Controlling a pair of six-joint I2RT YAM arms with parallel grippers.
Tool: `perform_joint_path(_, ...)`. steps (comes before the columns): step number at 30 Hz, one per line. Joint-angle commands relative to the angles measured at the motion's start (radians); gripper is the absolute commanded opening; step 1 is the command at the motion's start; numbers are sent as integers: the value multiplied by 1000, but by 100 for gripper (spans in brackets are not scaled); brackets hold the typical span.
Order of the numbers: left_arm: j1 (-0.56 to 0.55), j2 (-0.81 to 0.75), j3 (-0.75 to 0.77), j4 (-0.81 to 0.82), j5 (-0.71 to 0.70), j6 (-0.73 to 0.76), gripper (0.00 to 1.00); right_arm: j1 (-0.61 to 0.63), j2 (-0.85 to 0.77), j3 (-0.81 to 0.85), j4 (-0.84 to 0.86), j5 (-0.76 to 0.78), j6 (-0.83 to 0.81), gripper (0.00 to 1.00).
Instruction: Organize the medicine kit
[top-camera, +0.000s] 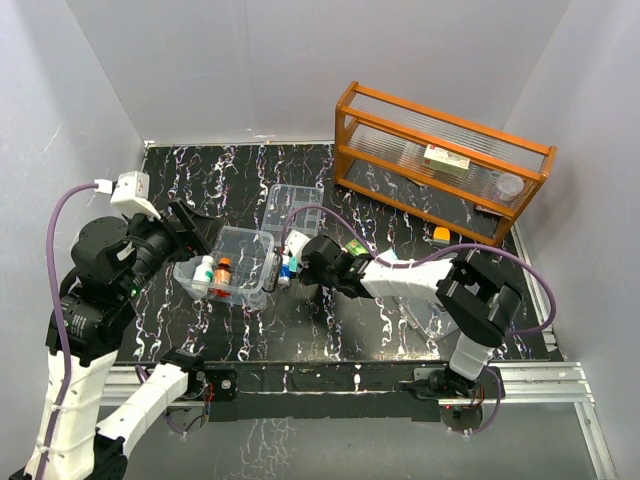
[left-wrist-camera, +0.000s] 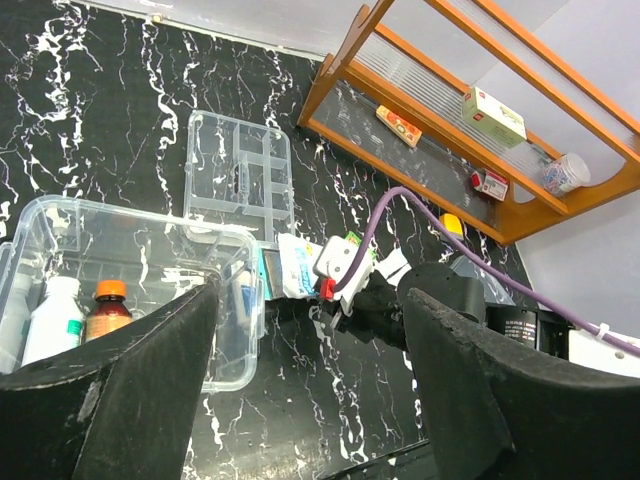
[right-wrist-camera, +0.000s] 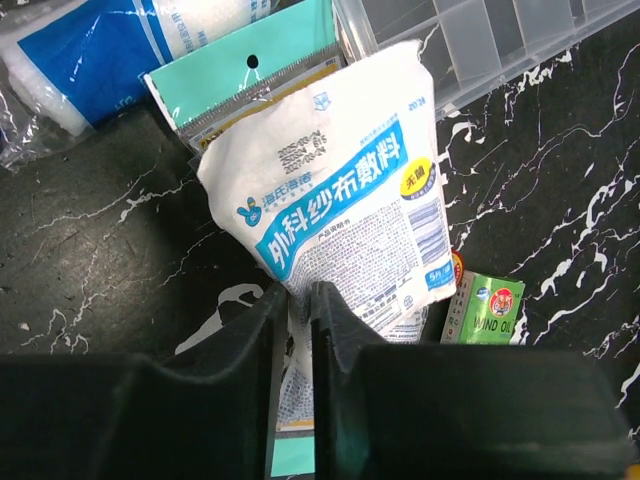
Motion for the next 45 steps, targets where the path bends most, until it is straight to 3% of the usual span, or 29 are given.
perform_joint_path(1,-3,-3,34,-23,13,-16,74,2,-38,34,48,15,10,10)
perform_joint_path(6,-2,-12,24,-15,19,-21,74,1,-140,6,37,18,82,1)
perform_joint_path(12,-3,24,8,8,105,-34,75,-16,-263,14,-57,-46,257,0)
perform_joint_path(22,-2,60,-160,135,331,-51,76,-166,-518,-2,-92,-425,657,0)
perform_joint_path(26,-3,79,-240,292,460,-184,94,-217,-582,31,-79,-539,803,0)
perform_joint_path(27,-3,81,-256,330,486,-211,98,-228,-595,35,-52,-582,840,0)
perform_joint_path(32,-2,67,-312,492,562,-299,99,-234,-645,20,134,-728,1061,0)
perform_joint_path(37,-2,0,-399,615,556,-369,99,-235,-669,-80,472,-794,1387,0)
perform_joint_path(45,-2,-17,-490,866,668,-602,95,-234,-642,-74,657,-843,1556,0)
